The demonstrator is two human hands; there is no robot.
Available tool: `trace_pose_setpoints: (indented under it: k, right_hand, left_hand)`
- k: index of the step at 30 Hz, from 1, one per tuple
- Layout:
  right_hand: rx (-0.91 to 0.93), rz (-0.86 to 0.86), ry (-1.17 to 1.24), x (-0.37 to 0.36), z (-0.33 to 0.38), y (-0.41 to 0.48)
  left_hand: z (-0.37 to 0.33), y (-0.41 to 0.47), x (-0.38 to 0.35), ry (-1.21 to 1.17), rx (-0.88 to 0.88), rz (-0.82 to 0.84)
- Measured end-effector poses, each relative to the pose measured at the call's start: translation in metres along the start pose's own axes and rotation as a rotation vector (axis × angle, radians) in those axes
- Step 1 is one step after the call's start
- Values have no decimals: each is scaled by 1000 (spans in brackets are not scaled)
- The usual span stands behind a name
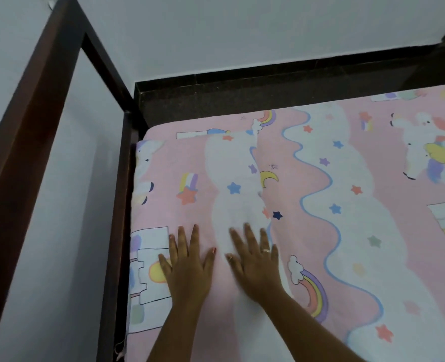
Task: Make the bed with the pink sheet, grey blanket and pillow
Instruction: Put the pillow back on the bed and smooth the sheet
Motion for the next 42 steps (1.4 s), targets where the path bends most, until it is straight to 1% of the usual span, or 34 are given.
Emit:
trace_pose_setpoints:
  k: [3,4,6,9,10,11,12,14,16,19,21,22,25,28,30,33,35,38,42]
  right_hand:
    - [74,86,-57,-12,1,-33]
    - [130,113,-104,-16,4,-43]
    - [312,177,-194,-19,15,-61]
    - [662,332,-261,-18,13,-88]
    - [756,331,-304,-15,6,-96]
    - [776,283,-358,-8,-12,-99]
    - [711,257,-396,1,-36,-96]
    - [473,170,-385,29,-100,-84]
    - [258,34,-298,67,-160,-74]
    - [24,-114,-189,112,-244,-62]
    - [-60,-204,-197,133,-289,-55]
    - [-75,-217,-205,138,-309,-50]
    - [-53,-213,-205,130,-366,-35]
    - [-137,-197,-196,122,-442,-42]
    - [-236,-192,-141,113,-497,-67]
    - [-343,-299,-123,108,-558,-133]
    - [-392,-356,-121,105,-579,-174]
    - [-560,-463,-140,102,-608,-247]
    - [-699,-447,-166,83,-629,-331]
  left_hand:
    - [-11,-24,-11,3,-33,45]
    - [-17,-32,-14,3,-54,59]
    - [-35,-46,-18,9,-117,63]
    - [-80,-59,-15,22,-247,49]
    - [-96,-61,-13,20,-289,35]
    - [-116,-64,-11,13,-329,20]
    - [-135,-67,-10,3,-360,6]
    - [-175,-73,-13,-23,-410,-19]
    - [-215,-78,-21,-44,-428,-19]
    - [-278,-86,-50,-61,-440,-23]
    - [-321,-90,-75,-96,-441,-42]
    - [-342,-91,-89,-135,-429,-44]
    - [-398,-99,-144,-199,-388,-35]
    - [-455,-114,-207,-169,-383,22]
    - [-484,-132,-241,-143,-402,66]
    - [-520,-177,-294,-33,-478,125]
    - [-532,-208,-317,36,-530,109]
    - [-542,-261,-341,90,-590,53]
    - [-540,-333,-361,119,-672,76]
Point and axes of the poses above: each hand's wrist, its own y-axis towards the middle knuckle, its own x-axis out of the back of the hand, z = x × y, the point moved 10 cm from there along y, towards the middle knuckle, and after that the axes turned 13 degrees about x, right-handed, at the moved point
